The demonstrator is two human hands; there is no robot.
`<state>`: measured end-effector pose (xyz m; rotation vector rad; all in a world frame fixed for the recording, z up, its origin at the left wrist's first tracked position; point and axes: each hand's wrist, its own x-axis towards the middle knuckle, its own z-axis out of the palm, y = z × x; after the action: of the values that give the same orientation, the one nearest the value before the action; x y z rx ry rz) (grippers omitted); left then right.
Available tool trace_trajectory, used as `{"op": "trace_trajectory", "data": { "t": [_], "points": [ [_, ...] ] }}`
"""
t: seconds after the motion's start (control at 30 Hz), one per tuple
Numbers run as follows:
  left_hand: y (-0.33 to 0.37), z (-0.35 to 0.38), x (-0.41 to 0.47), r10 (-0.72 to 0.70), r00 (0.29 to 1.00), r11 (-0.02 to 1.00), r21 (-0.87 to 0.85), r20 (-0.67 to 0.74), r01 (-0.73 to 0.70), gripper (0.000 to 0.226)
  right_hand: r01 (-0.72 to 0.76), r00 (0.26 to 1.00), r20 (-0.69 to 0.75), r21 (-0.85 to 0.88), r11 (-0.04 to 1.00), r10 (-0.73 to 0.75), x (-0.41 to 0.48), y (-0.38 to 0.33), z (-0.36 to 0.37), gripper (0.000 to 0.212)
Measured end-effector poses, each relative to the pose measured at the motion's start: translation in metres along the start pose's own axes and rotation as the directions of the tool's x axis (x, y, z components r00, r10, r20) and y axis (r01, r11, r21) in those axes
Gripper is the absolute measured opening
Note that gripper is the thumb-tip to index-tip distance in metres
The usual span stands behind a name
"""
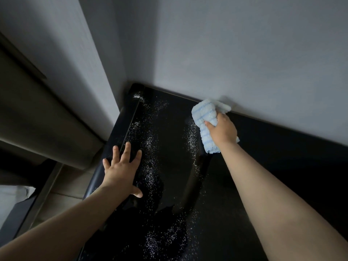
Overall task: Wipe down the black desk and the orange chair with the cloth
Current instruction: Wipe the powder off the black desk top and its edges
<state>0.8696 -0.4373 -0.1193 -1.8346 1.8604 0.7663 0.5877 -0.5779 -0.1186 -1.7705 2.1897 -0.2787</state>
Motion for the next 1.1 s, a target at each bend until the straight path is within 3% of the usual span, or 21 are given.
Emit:
{"op": "trace_trajectory", "data": {
  "t": [0.9,1.1],
  "points": [
    [-0.005,-0.004,-0.014,0.081,0.995,0.996,-0.017,-0.055,-0.082,0.128,0.022,0.999,-0.025,0.041,0.999,-0.021,-0.175,0.017,0.013,0.050],
    [-0.010,0.015,-0.049,0.275,0.957,0.961,0.044,-0.093,-0.272,0.124,0.014,1.000,-0.024,0.024,1.000,-0.013,-0.203,0.019,0.014,0.050]
  ]
}}
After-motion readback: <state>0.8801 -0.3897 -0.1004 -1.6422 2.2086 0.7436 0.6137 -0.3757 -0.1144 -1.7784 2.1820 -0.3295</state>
